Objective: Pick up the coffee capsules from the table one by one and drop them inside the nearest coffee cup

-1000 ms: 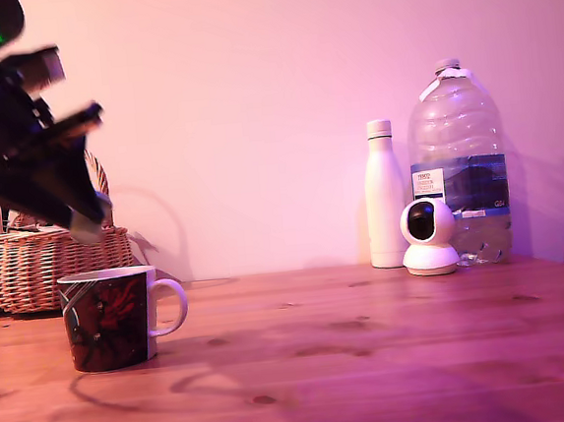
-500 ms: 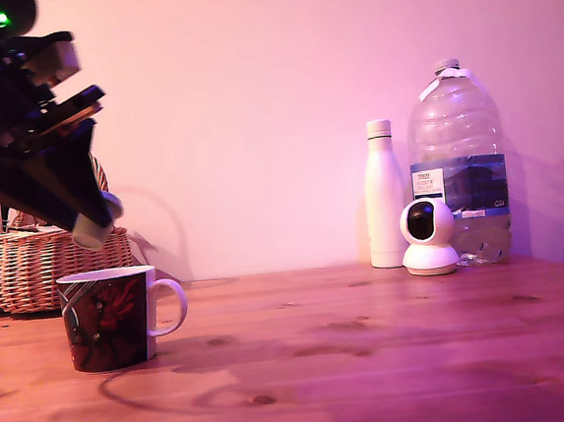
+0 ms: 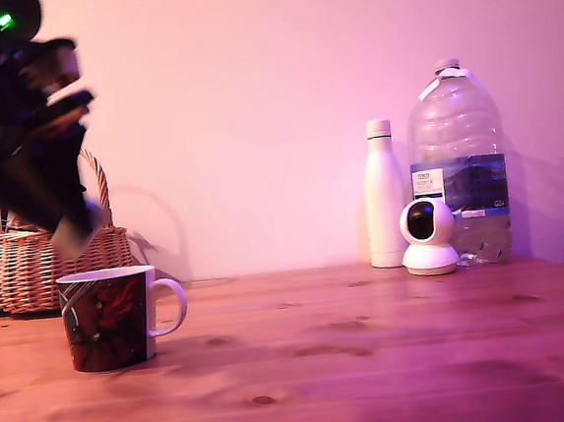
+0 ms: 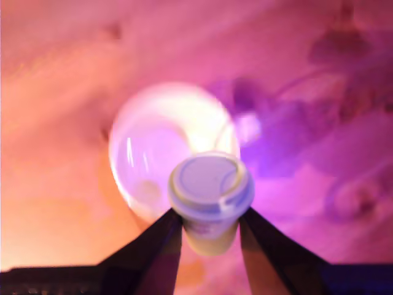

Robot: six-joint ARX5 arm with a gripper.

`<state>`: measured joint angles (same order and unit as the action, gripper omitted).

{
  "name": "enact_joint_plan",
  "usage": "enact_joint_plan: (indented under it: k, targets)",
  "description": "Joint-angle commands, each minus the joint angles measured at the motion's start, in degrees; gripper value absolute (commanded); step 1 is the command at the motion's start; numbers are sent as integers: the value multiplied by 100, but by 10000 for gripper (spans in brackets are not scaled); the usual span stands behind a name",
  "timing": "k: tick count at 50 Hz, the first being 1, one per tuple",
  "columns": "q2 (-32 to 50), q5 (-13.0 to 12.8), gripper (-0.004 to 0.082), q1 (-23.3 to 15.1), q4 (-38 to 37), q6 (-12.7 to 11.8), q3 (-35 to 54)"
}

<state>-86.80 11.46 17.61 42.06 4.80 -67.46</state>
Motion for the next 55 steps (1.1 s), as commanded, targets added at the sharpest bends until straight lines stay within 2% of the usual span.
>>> enact_joint_plan:
  k: [1, 17, 29, 52, 54, 55]
  targets:
    - [-275, -11, 198, 24, 138, 68, -96]
    - [-1032, -210, 198, 107, 437, 181, -704]
    - [-1137, -444, 198, 166, 468, 229, -780]
    - [-1137, -446, 201, 166, 380, 308, -780]
    - [-1137, -446, 228, 166, 326, 319, -780]
    - [-1137, -446, 268, 166, 310, 317, -780]
